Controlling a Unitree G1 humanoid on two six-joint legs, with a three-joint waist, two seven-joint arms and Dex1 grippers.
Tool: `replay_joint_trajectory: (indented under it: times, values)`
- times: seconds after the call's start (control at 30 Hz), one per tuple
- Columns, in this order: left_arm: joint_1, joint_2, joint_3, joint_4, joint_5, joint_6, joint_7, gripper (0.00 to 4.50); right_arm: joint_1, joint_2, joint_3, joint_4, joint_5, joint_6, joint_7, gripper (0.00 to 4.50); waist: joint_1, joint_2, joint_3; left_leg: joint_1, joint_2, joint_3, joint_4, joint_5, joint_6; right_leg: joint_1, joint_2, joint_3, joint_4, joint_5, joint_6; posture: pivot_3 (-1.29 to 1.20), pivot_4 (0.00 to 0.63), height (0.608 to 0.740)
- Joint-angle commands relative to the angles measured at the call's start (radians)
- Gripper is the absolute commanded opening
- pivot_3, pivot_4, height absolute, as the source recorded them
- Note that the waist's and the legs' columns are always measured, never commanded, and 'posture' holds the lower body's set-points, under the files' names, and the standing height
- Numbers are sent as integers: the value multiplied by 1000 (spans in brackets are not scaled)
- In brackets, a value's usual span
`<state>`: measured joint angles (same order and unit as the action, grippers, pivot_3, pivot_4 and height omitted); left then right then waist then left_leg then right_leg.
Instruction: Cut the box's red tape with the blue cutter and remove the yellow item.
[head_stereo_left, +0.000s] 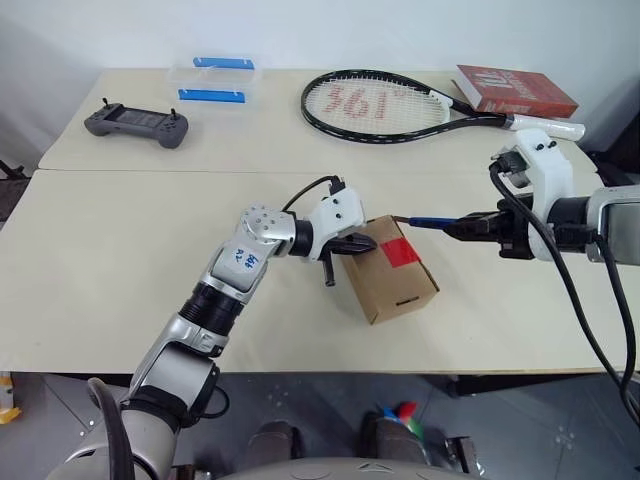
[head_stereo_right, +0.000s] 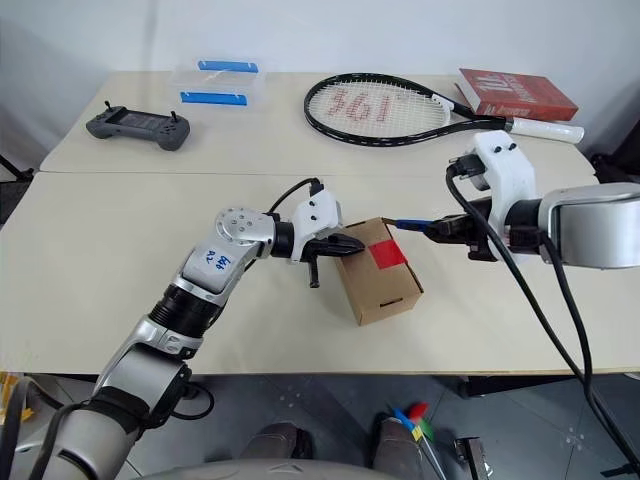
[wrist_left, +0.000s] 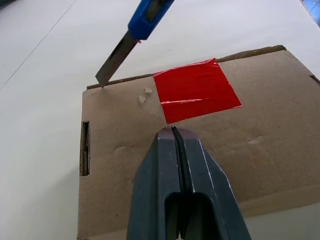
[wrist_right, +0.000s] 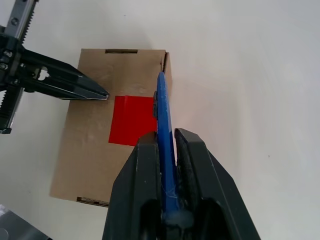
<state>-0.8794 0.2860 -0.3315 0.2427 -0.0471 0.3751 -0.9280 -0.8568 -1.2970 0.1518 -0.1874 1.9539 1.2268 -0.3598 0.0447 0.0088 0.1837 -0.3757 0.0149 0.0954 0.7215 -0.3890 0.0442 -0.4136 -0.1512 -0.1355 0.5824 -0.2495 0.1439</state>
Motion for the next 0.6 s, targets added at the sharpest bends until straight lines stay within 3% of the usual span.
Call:
replay_joint_trajectory:
  times: [0.03,0.6]
  values:
    - [28,5,-24,2,20,20,-4,0,19,-33,-33,-13,17,5,6,166,1,0,0,0,0,0,0,0,0,0,0,0,0,0,0,0,150,740]
    - [27,16,-23,0,22,24,-11,0,140,-66,-99,-98,18,-23,77,166,3,0,0,0,0,0,0,0,0,0,0,0,0,0,0,0,150,740]
